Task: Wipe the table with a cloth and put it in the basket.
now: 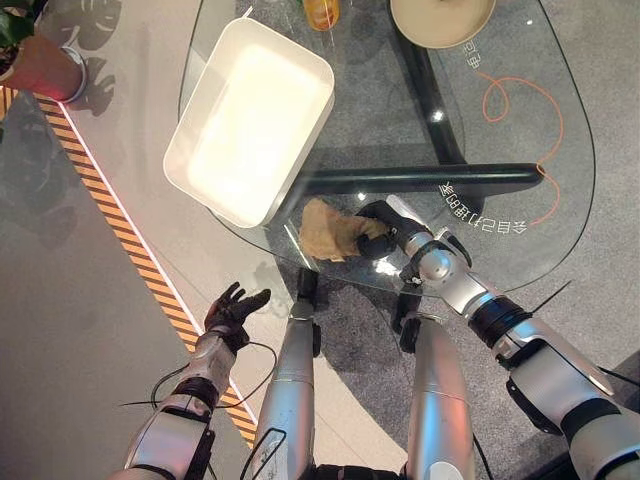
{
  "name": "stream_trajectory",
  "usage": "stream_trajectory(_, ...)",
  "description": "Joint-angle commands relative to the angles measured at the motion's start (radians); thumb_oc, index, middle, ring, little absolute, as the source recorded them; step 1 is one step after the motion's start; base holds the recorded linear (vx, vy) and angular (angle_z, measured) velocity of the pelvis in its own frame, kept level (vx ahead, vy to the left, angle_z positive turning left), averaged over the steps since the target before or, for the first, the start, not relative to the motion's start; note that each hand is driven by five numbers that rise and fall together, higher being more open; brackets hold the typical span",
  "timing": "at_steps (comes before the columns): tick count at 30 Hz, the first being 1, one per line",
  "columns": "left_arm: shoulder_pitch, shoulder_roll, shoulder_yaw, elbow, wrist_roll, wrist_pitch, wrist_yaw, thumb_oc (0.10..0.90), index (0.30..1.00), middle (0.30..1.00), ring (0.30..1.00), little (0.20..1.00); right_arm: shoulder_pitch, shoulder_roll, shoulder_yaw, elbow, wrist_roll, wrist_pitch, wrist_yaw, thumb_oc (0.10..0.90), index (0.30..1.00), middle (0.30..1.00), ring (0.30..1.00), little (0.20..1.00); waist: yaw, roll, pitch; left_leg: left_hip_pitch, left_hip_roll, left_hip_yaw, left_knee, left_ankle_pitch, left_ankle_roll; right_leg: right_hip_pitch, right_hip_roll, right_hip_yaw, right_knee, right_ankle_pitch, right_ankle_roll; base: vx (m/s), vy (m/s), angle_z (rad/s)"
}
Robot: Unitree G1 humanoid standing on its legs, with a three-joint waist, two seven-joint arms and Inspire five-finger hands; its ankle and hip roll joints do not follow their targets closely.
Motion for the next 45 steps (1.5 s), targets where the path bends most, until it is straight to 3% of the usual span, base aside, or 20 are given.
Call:
stream_trajectory(1, 0.046, 0.044, 0.074, -0.065, -0.099, -0.144, 0.073, 0.8, 0.9, 0.9, 0.9, 0.9, -0.04, 0.019, -0.102, -0.132, 0.086, -0.101, -0.098, 0.1, 0.3, 0.3, 0.3, 0.2, 0.002, -0.007, -0.023, -0.003, -0.084, 0.1, 0.113, -0.094, 0.117, 0.048, 0.054, 0.004, -0.12, 0.074, -0.014, 0.0, 0.0, 0.0)
stream_trajectory(6, 0.012, 0.064, 0.11, -0.236, -0.151, -0.3, 0.128, 0.8, 0.9, 0.9, 0.9, 0.9, 0.007, 0.028, -0.189, -0.219, 0.123, -0.131, -0.194, 0.1, 0.3, 0.3, 0.3, 0.2, 0.001, -0.012, -0.023, -0.014, -0.085, 0.089, 0.117, -0.095, 0.124, 0.035, 0.06, 0.005, -0.1, 0.069, -0.012, 0.0, 0.0, 0.0)
stream_trajectory(14, -0.047, 0.104, 0.157, -0.38, -0.226, -0.421, 0.104, 0.8, 0.9, 0.9, 0.9, 0.9, 0.061, 0.027, -0.25, -0.339, 0.115, -0.158, -0.244, 0.1, 0.3, 0.3, 0.3, 0.2, -0.013, -0.023, -0.023, -0.018, -0.08, 0.092, 0.118, -0.102, 0.126, 0.032, 0.063, 0.007, -0.1, 0.065, -0.009, 0.0, 0.0, 0.0)
stream_trajectory(22, -0.057, 0.082, 0.179, -0.548, -0.176, -0.486, 0.049, 0.8, 0.9, 0.9, 0.9, 0.9, 0.133, 0.036, -0.328, -0.487, 0.09, -0.191, -0.254, 0.1, 0.3, 0.3, 0.3, 0.2, -0.03, -0.029, -0.023, -0.016, -0.08, 0.097, 0.119, -0.113, 0.127, 0.033, 0.067, 0.015, -0.103, 0.062, -0.006, 0.0, 0.0, 0.0)
stream_trajectory(36, -0.017, 0.003, 0.155, -0.808, -0.117, -0.445, -0.075, 0.8, 0.9, 0.9, 0.9, 0.9, 0.195, 0.071, -0.406, -0.668, 0.03, -0.272, -0.205, 0.1, 0.3, 0.3, 0.3, 0.2, -0.038, -0.033, -0.023, -0.016, -0.082, 0.101, 0.131, -0.13, 0.134, 0.037, 0.065, 0.021, -0.104, 0.067, 0.001, 0.0, 0.0, 0.0)
stream_trajectory(45, -0.007, 0.011, 0.127, -0.896, -0.134, -0.326, -0.167, 0.8, 0.9, 0.9, 0.9, 0.9, 0.213, 0.082, -0.416, -0.763, 0.049, -0.304, -0.136, 0.1, 0.3, 0.3, 0.3, 0.2, -0.045, -0.038, -0.023, -0.005, -0.081, 0.109, 0.131, -0.134, 0.135, 0.054, 0.066, 0.021, -0.116, 0.073, 0.003, 0.0, 0.0, 0.0)
